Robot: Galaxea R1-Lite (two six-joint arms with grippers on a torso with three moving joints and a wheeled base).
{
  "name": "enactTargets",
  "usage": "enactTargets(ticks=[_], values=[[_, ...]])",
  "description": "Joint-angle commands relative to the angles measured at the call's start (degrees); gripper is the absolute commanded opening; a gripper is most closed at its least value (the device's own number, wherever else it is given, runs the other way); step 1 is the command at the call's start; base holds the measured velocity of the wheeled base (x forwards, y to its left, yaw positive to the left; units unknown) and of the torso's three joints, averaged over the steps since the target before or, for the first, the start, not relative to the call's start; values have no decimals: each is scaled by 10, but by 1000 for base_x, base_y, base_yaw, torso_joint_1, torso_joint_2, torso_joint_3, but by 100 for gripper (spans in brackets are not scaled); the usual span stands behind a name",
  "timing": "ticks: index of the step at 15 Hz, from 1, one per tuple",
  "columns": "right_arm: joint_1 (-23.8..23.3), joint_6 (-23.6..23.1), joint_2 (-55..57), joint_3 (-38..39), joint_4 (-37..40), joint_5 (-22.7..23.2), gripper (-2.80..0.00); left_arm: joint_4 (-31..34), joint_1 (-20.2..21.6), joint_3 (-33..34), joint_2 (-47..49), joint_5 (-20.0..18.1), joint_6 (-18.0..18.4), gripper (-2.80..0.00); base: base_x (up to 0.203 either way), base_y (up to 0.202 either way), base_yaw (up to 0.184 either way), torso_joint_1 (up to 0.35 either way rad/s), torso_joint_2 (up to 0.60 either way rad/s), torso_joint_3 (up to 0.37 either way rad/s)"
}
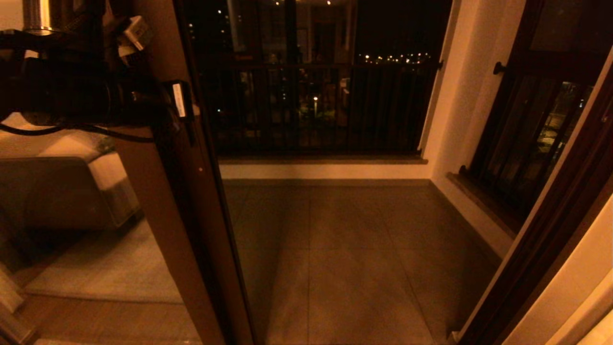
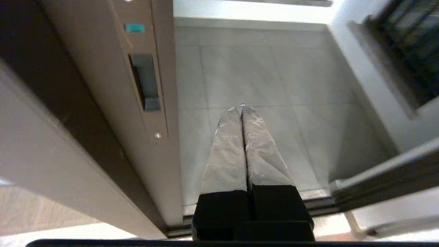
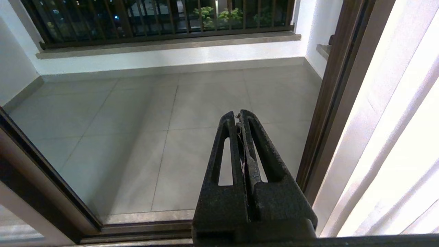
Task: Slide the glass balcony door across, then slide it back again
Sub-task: Close the slid door
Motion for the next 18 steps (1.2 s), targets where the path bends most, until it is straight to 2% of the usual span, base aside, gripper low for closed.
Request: enactTargets(ticks=[1,5,7,9,10,18], values=[[0,0,0,0,0,0,-280,1,-1,-16,34,16,-1,-280,0,0,0,0,0,0],[0,0,0,0,0,0,-280,34,0,-25,43,25,0,-280,0,0,0,0,0,0],[1,0,0,0,0,0,-280,35,0,-23,44,47,0,-280,0,0,0,0,0,0],[1,0,0,0,0,0,-280,36,0,-16,38,47,-1,-280,0,0,0,0,0,0],[1,0,0,0,0,0,-280,36,0,-13,32,45,-1,0,0,0,0,0,0,0],[1,0,0,0,0,0,-280,17,1,-19,74,31,14,0,0,0,0,0,0,0]])
